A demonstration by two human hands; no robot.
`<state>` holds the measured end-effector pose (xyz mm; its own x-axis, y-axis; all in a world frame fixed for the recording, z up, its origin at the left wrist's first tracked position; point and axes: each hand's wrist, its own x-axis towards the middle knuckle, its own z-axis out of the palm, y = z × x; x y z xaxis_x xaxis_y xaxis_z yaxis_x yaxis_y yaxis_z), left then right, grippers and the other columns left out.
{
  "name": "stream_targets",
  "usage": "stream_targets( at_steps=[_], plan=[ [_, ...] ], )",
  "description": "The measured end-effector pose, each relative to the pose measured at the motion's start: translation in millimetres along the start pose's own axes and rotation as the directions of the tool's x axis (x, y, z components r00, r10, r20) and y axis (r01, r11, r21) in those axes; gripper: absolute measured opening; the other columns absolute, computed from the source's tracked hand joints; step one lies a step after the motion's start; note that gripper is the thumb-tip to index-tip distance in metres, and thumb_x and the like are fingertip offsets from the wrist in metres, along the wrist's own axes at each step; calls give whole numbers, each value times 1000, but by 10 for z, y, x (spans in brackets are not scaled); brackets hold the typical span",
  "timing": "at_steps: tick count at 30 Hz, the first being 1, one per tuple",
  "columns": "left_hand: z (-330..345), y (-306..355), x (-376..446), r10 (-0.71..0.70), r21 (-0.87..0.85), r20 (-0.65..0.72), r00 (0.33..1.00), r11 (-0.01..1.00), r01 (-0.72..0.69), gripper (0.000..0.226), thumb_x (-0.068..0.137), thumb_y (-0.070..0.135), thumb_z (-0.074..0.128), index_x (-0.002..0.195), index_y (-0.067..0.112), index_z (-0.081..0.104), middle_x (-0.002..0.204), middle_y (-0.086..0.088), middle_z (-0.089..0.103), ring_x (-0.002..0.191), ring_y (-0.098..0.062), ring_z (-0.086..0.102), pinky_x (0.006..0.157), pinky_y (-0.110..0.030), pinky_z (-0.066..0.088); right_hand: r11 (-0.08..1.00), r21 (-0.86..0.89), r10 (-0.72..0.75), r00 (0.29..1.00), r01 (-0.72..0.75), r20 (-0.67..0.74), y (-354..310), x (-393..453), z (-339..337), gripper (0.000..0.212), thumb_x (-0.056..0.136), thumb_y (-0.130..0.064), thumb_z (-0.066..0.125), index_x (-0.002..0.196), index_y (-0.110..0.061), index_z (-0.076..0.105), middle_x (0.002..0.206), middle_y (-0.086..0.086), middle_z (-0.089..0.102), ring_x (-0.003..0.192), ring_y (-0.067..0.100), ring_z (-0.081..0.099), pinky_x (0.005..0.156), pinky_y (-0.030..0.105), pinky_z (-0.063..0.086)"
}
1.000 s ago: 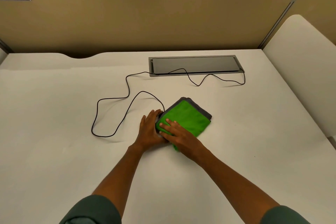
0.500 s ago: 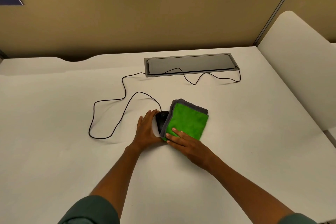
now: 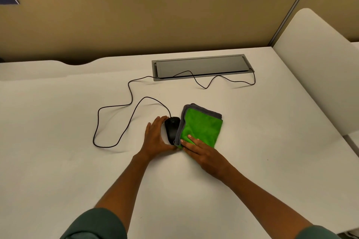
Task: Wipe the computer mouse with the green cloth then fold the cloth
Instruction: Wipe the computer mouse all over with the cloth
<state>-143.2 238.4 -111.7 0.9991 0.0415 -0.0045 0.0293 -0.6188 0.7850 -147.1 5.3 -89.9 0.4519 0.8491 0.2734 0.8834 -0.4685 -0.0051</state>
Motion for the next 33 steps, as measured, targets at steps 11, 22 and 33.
stream_targets(
  at_steps=[11, 22, 33],
  plan=[
    [-12, 30, -1, -18, 12, -10, 1000, 1000, 18, 115, 50, 46, 91, 145, 20, 30, 153, 2, 34, 146, -17, 22, 120, -43, 4, 965, 206, 143, 984, -162, 104, 125, 103, -74, 40, 78, 9, 69, 117, -1, 66, 137, 20, 53, 119, 35, 58, 84, 44, 58],
    [-60, 76, -13, -27, 15, 28, 999, 1000, 27, 118, 48, 57, 82, 146, 21, 27, 154, 3, 31, 147, -16, 18, 122, -45, 4, 866, 252, 386, 897, -432, 214, 373, 583, 50, 56, 88, 12, 41, 142, -3, 39, 153, 11, 34, 130, 27, 49, 106, 38, 42],
    [-8, 51, -5, -4, 70, 19, 1000, 998, 3, 113, 51, 63, 78, 144, 21, 29, 148, 5, 40, 144, -18, 27, 119, -51, 12, 974, 198, 113, 993, -105, -30, 8, 589, 15, 37, 80, 10, 64, 117, 7, 63, 126, 21, 62, 119, 41, 56, 98, 51, 47]
  ],
)
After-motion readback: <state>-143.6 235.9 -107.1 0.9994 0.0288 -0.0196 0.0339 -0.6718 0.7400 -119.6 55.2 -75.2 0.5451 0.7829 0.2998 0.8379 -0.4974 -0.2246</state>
